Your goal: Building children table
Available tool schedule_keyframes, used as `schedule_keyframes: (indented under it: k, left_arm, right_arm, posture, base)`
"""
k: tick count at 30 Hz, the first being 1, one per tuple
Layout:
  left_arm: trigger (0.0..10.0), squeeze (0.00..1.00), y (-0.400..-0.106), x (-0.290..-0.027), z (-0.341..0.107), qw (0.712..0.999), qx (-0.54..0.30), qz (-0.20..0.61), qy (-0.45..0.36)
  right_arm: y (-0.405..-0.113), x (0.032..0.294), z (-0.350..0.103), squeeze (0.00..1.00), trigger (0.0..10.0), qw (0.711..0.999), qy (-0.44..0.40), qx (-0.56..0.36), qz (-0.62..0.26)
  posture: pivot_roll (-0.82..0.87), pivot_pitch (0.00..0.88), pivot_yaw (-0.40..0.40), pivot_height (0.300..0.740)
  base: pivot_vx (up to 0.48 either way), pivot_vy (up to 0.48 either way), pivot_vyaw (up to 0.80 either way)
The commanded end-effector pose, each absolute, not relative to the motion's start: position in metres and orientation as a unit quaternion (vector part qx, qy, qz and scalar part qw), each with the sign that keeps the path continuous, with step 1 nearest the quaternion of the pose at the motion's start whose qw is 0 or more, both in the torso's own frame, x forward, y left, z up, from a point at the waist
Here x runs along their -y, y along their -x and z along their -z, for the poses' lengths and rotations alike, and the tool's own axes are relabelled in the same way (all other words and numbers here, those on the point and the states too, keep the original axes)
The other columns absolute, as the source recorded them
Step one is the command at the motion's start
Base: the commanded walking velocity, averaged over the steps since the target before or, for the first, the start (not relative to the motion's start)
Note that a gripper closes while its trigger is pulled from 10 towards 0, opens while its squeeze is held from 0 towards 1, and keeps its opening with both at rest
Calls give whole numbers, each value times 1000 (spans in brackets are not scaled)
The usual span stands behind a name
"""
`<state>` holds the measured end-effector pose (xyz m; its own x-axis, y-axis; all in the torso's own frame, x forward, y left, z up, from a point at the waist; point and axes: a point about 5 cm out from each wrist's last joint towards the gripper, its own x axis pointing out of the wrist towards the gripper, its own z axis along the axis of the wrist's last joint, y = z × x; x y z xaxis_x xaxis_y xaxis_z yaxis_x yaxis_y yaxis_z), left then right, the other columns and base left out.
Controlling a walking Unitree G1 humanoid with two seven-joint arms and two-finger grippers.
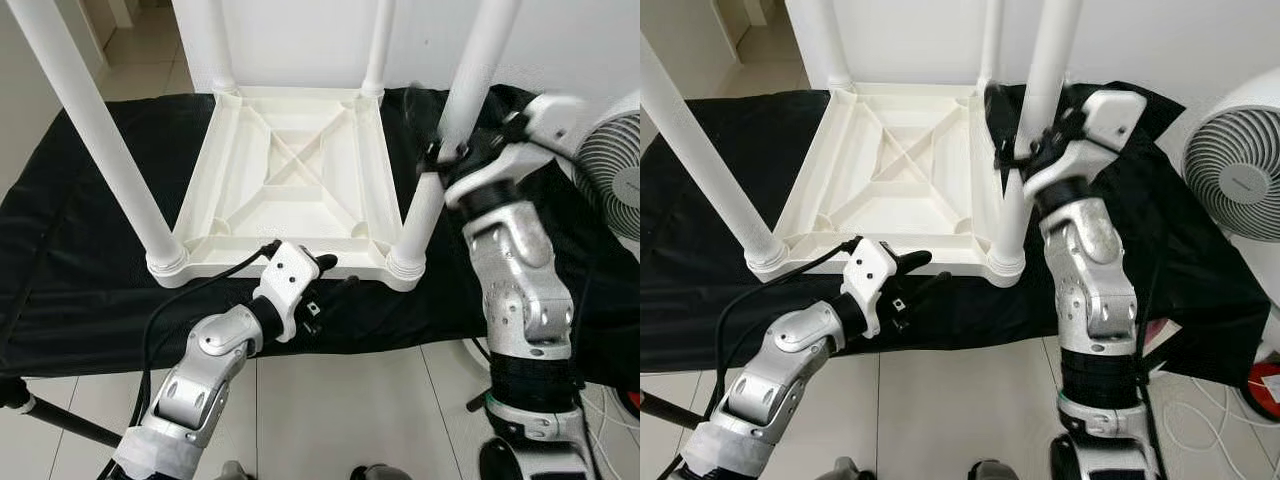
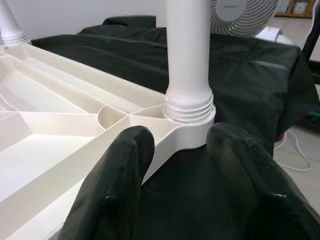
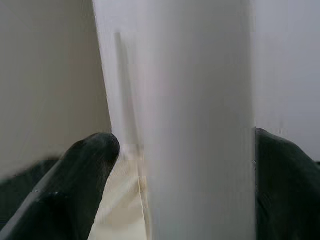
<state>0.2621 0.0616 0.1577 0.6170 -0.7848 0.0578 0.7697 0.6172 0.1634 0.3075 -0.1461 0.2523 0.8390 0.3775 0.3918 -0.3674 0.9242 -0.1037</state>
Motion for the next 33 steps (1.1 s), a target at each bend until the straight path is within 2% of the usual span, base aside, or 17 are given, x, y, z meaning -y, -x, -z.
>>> schedule_keyframes:
  k: [1, 3, 8, 20, 21, 23, 24, 25, 26, 33]
  left_arm:
    - [10000, 0, -261, -59, -156, 898, 61, 431, -63]
    - [10000, 0, -261, -58, -156, 899, 62, 428, -61]
    - [10000, 0, -261, -59, -156, 901, 63, 424, -59]
    - [10000, 0, -260, -59, -156, 900, 63, 426, -60]
    - [10000, 0, -259, -58, -156, 899, 62, 429, -61]
    - [10000, 0, -259, -58, -156, 898, 62, 430, -61]
    - [10000, 0, -258, -58, -156, 898, 62, 431, -62]
    - [10000, 0, -258, -58, -156, 898, 62, 431, -62]
    - [10000, 0, -258, -58, -155, 897, 62, 433, -62]
    - [10000, 0, -257, -55, -154, 896, 61, 435, -62]
  right_arm:
    - [-313, 144, -217, 0, 10000, 962, 59, 132, -231]
    - [-314, 149, -193, 0, 10000, 959, 99, 80, -253]
    - [-315, 156, -167, 0, 10000, 955, 133, 32, -261]
    - [-319, 156, -165, 0, 10000, 937, 171, 37, -303]
    - [-317, 158, -161, 0, 3843, 931, 174, 30, -319]
    - [-316, 158, -160, 0, 3843, 930, 173, 27, -325]
    - [-315, 158, -158, 0, 1490, 928, 172, 24, -331]
    - [-315, 158, -158, 0, 1490, 928, 172, 24, -331]
    - [-314, 158, -154, 0, 0, 928, 168, 20, -333]
    - [-312, 148, -146, 0, 0, 945, 124, 9, -302]
  posture:
    - [-74, 54, 9, 740]
    - [-71, 55, 4, 740]
    - [-67, 56, -1, 740]
    - [-65, 55, 3, 740]
    - [-65, 55, 3, 740]
    - [-65, 55, 3, 740]
    - [-65, 54, 3, 740]
    - [-65, 54, 3, 740]
    - [-65, 54, 3, 740]
    - [-65, 49, -3, 740]
  base:
    - [0, 0, 0]
    - [0, 0, 0]
    - [0, 0, 0]
    - [0, 0, 0]
    - [0, 0, 0]
    - [0, 0, 0]
    - [0, 0, 0]
    - [0, 0, 0]
    - [0, 0, 0]
    - [0, 0, 0]
